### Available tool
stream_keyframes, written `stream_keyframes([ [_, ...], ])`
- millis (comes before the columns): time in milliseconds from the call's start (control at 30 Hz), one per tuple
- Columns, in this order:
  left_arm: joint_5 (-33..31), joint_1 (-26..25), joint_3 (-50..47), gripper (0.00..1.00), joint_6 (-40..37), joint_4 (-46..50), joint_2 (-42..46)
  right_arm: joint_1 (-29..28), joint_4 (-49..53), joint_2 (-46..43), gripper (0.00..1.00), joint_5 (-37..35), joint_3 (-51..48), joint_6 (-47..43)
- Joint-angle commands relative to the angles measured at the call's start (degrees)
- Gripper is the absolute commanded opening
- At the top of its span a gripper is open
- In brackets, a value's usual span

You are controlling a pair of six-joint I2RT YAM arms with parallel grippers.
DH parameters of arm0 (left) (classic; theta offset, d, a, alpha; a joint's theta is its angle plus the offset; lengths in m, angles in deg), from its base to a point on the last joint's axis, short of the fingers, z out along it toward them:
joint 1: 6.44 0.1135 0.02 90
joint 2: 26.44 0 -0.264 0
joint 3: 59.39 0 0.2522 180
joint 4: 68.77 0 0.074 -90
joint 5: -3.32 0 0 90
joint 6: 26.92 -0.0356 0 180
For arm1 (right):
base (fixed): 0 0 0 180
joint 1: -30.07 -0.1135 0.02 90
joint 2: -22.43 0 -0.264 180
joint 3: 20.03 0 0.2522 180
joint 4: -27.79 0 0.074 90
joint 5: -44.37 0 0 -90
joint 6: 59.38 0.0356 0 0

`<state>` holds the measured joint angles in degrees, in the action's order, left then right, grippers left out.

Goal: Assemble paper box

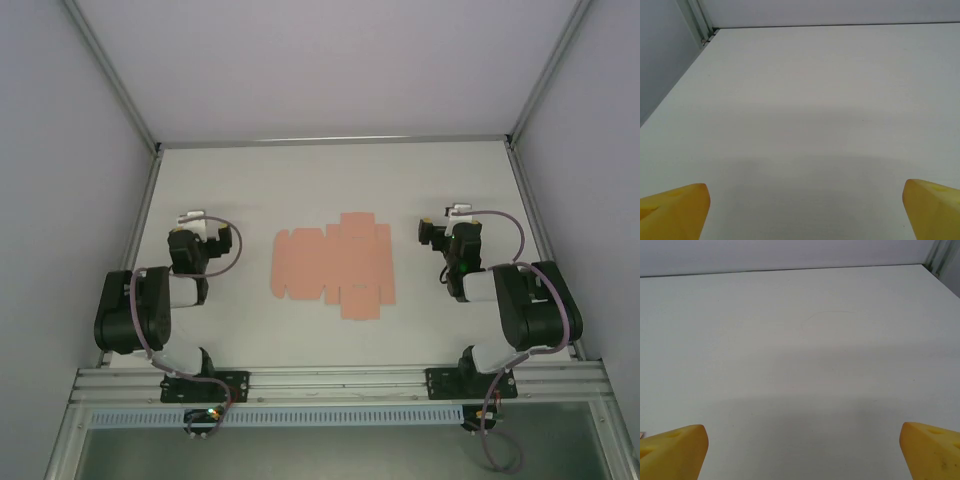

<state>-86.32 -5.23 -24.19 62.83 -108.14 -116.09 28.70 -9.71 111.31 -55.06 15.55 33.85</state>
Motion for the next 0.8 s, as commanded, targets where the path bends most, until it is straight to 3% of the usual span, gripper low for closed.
stream_keyframes([
  [0,1.3,-0.1,1.0,1.00,-1.2,0.2,0.0,-0.2,-2.4,-0.4,1.00,0.0,0.2,0.1],
  [633,3.0,0.8,1.3,1.00,-0.6,0.7,0.1,0.0,-2.0,-0.4,1.00,0.5,0.4,0.3],
  [767,3.1,0.9,3.0,1.00,-0.5,5.7,2.1,0.0,1.3,-2.3,1.00,0.2,1.6,0.2],
])
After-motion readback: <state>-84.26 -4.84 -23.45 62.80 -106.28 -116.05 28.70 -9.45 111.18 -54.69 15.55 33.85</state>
